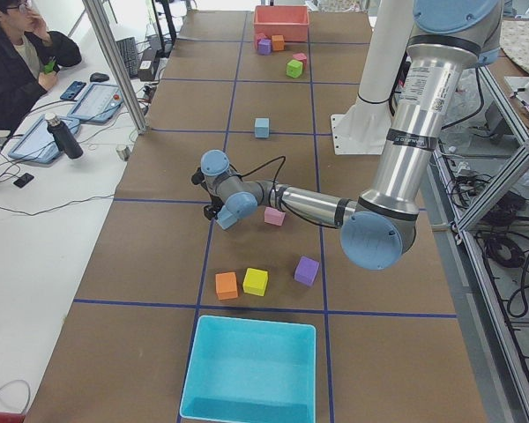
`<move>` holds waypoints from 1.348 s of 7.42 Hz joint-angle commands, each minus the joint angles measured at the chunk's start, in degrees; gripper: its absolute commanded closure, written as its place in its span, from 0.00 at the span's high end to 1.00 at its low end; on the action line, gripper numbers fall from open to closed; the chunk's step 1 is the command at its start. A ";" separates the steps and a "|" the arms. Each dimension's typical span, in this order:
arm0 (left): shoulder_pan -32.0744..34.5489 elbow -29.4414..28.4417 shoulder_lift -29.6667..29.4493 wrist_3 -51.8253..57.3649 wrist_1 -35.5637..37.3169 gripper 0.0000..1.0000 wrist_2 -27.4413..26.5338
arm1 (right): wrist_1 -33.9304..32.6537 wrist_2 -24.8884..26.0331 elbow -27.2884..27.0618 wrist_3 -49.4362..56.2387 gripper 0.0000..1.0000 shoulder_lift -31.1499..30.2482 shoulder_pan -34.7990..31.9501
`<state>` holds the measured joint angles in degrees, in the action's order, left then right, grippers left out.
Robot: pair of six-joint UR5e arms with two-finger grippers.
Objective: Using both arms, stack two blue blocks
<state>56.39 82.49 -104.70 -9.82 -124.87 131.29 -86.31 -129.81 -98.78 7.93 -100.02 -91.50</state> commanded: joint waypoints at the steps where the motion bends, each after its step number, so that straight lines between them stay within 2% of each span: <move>1: -0.31 -1.36 -0.15 -0.02 -0.02 0.98 0.02 | 0.00 0.00 0.07 -0.11 1.00 0.00 0.01; 3: -1.18 -1.89 -0.06 -0.02 -0.02 0.97 -0.85 | 0.00 -0.09 0.16 -0.11 1.00 0.09 0.01; 4: -1.28 -1.81 -0.06 -0.02 -0.02 0.84 -2.51 | 0.00 -0.09 0.34 -0.11 1.00 0.18 0.01; 6: -1.37 -1.81 -0.06 -0.02 -0.02 0.44 -2.53 | 0.00 -0.09 0.43 -0.11 1.00 0.27 0.01; 7: -1.37 -1.46 -0.06 -0.11 -0.02 0.29 -2.53 | 0.00 -0.09 0.43 -0.20 1.00 0.27 0.01; 8: -1.37 0.20 -0.06 -1.16 -0.02 0.24 -2.53 | 0.00 -0.17 0.43 -0.20 1.00 0.27 0.01; 10: -1.54 4.68 -3.81 -14.63 0.76 0.21 -2.27 | 0.00 -0.18 0.43 -0.20 1.00 0.27 0.01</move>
<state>54.93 84.63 -106.03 -16.52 -124.65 128.89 -86.31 -129.98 -98.35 7.74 -99.76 -91.49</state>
